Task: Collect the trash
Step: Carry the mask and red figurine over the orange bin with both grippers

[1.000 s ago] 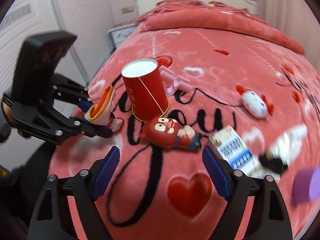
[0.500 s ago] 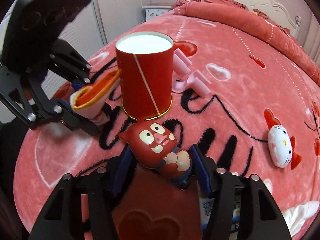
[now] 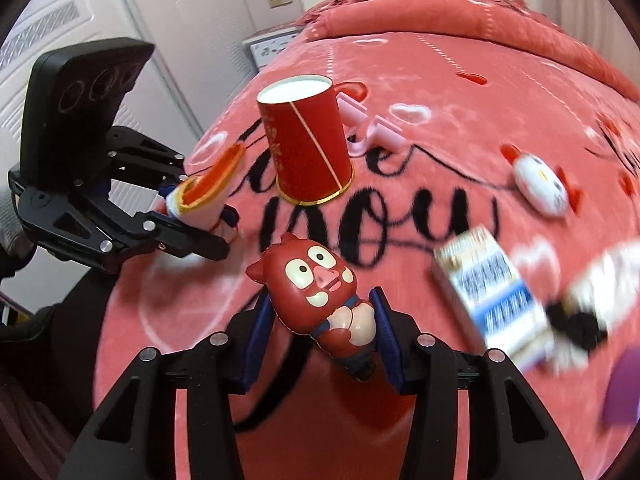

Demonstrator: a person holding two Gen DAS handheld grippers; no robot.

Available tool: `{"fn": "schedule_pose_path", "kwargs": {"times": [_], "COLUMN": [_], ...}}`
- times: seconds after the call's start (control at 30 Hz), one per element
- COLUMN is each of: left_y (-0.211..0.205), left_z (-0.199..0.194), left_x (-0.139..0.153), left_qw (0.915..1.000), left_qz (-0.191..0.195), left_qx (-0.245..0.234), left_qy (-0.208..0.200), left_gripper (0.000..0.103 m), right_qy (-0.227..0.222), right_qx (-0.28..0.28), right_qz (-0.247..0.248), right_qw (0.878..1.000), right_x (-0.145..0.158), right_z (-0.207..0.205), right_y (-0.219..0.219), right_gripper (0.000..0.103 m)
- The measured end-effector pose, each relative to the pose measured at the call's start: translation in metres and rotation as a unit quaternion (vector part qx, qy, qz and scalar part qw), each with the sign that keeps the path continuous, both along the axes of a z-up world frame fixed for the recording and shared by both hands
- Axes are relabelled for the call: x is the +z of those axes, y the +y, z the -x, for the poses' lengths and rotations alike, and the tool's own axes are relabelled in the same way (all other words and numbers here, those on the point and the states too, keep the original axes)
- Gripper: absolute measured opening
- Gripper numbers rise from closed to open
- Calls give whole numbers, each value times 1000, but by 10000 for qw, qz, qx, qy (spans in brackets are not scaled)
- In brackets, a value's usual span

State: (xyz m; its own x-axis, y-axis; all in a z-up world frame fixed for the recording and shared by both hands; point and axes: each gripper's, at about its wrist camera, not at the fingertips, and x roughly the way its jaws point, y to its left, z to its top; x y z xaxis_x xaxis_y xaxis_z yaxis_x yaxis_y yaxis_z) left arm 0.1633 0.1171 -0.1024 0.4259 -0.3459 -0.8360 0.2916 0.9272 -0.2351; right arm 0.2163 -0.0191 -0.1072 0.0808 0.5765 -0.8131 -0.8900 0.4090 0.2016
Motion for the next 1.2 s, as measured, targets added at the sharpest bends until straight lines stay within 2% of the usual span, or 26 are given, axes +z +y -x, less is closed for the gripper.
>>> {"fn": "schedule_pose_path", "kwargs": {"times": [0.37, 0.57, 0.87, 1.2], "left_y": [-46, -73, -117, -181], "left_z": [66, 98, 126, 113], "left_x": [33, 43, 52, 62], "left_qw": [9994, 9986, 9959, 9874], "left_qz": [-129, -181, -295, -446], "left_qx": [-228, -411, -783, -1445], "left_qy": [-207, -267, -345, -471], "left_gripper": [28, 28, 28, 28], "right_qy": [19, -36, -199, -393], "right_qx": [-494, -701, -1059, -1628], "right_qz": [-361, -490, -664, -856], "right_qw": [9981, 9963, 9920, 9822], "right_x": [43, 57, 70, 81], "right_z": [102, 143, 178, 188], "right_y": [-72, -107, -149, -212], "right_gripper": [48, 48, 48, 48]}}
